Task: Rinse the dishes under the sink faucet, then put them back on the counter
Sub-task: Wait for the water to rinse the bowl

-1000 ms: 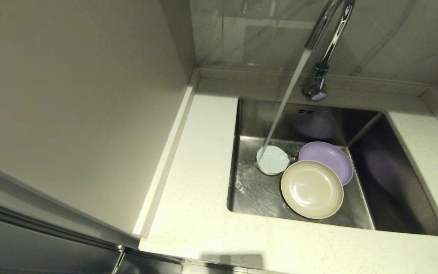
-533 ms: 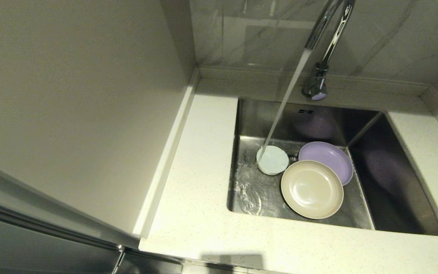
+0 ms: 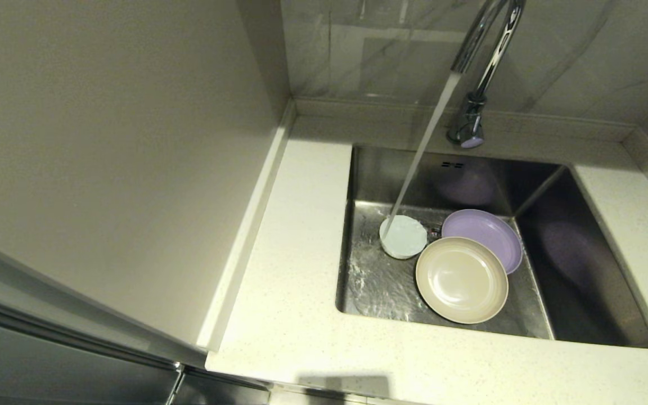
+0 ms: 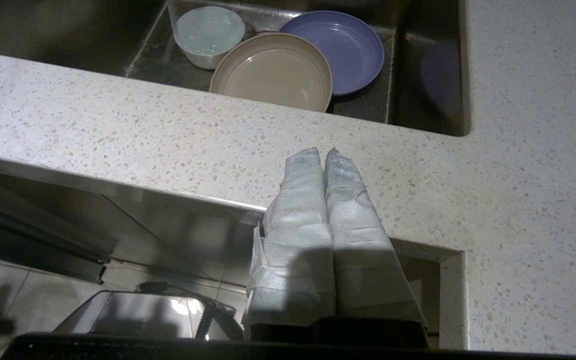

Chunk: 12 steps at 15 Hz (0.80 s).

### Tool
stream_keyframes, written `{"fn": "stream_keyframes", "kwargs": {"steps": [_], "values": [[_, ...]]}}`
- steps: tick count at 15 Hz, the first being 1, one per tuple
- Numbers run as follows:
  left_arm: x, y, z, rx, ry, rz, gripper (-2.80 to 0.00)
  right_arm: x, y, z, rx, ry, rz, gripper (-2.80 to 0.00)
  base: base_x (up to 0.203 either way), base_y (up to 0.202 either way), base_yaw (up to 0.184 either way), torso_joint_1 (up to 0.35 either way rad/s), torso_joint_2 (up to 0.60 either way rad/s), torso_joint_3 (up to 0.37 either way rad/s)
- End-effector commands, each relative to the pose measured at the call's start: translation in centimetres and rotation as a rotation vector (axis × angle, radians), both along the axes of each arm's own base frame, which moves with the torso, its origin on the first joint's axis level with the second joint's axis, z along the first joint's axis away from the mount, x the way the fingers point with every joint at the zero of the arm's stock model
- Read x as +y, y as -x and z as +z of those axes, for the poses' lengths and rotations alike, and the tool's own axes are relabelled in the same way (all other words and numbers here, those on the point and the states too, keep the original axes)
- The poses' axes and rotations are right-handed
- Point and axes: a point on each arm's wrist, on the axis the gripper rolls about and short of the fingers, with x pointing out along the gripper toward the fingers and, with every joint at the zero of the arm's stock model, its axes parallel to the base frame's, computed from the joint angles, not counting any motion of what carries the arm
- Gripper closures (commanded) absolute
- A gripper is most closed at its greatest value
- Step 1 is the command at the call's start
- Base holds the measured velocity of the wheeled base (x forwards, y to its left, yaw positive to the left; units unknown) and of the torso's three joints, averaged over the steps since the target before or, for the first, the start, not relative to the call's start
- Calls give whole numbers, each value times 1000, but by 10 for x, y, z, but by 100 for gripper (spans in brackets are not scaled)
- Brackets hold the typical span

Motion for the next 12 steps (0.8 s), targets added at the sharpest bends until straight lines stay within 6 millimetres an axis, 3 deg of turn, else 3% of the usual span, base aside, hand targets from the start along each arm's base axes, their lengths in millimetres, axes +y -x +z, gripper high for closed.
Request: {"fn": "stream_keyframes", "kwargs": {"steps": [1,4,9,12], "values": [[0,0,0,-4,-1,1,0,0,0,0,2,-1,0,0,0,0,0,0,0,0],[0,0,0,-4,0,1,0,0,-1,0,11,4,2,0,0,0,0,0,0,0],[0,0,0,-4,-1,1,0,0,-16,6,189,6,0,0,0,0,0,0,0,0],[0,0,0,-4,0,1,0,0,-29,31,238,12,2,0,0,0,0,0,0,0]]}}
